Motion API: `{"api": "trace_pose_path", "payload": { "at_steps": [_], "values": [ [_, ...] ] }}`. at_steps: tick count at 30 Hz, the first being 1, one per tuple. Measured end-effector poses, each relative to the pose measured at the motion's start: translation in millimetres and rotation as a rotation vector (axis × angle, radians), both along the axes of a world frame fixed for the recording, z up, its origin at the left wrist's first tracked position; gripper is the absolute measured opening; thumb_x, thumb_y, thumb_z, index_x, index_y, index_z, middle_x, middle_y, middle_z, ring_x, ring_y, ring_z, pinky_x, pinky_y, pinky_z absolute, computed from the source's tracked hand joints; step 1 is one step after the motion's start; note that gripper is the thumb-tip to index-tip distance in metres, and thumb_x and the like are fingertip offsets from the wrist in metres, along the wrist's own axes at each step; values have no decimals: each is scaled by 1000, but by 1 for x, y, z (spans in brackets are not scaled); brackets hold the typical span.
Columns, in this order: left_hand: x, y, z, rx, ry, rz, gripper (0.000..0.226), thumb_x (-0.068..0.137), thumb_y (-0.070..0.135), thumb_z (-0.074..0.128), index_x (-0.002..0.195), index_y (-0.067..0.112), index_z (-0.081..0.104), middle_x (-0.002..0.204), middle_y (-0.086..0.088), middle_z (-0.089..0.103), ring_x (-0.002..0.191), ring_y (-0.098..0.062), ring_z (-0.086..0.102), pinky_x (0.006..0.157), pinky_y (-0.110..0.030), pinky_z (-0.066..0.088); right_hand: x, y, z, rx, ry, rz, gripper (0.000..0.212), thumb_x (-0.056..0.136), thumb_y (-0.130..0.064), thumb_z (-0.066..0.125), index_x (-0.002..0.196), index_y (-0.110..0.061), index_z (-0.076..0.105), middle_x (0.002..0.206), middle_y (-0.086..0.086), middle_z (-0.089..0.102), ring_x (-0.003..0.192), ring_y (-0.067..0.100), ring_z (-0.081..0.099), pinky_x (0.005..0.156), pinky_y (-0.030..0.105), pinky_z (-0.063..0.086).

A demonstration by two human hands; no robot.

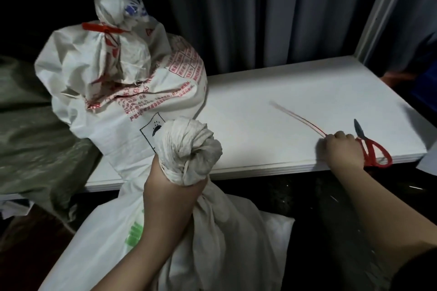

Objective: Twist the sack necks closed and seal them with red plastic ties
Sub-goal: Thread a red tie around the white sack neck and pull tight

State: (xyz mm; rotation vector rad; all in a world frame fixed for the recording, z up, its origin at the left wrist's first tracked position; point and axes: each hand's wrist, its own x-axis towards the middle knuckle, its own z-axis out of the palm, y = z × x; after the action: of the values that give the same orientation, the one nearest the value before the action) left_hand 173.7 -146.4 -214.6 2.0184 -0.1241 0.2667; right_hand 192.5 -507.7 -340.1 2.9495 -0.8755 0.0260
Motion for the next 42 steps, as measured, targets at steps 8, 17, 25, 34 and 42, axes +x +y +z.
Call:
{"api": "trace_pose_path", "payload": {
  "at_steps": [8,17,25,34,42],
  "values": [
    [-7,23,29,-7,-14,-114,25,67,43,63,88,29,61,82,16,67,79,1,61,76,-27,50,-13,48,52,607,-401,118,27,91,-17,60,116,-16,48,95,6,65,78,28,66,69,36,46],
    [-51,99,100,-22,1,-39,55,54,47,64,106,30,62,109,5,68,108,-16,62,91,-30,47,-55,217,195,1216,-293,380,28,97,-2,39,114,-6,61,78,0,56,50,13,36,41,12,30],
    [-108,160,121,-146,29,-21,49,57,45,70,103,32,61,95,13,71,91,-6,67,86,-43,54,-123,353,274,845,-243,638,22,97,-25,45,92,-21,66,76,-3,59,74,15,52,66,28,38],
    [-97,170,109,-212,15,-127,62,61,31,78,117,20,53,104,6,68,101,-13,65,92,-43,51,-135,355,274,727,-120,736,20,97,-24,44,97,-35,60,70,-9,67,50,10,56,68,31,47],
    [-86,167,103,-254,-17,-142,55,63,18,82,111,17,56,105,-3,68,102,-16,65,93,-44,51,-123,342,275,698,-93,785,29,96,-21,44,78,-39,58,84,-18,64,94,11,53,92,38,41]
  ]
}}
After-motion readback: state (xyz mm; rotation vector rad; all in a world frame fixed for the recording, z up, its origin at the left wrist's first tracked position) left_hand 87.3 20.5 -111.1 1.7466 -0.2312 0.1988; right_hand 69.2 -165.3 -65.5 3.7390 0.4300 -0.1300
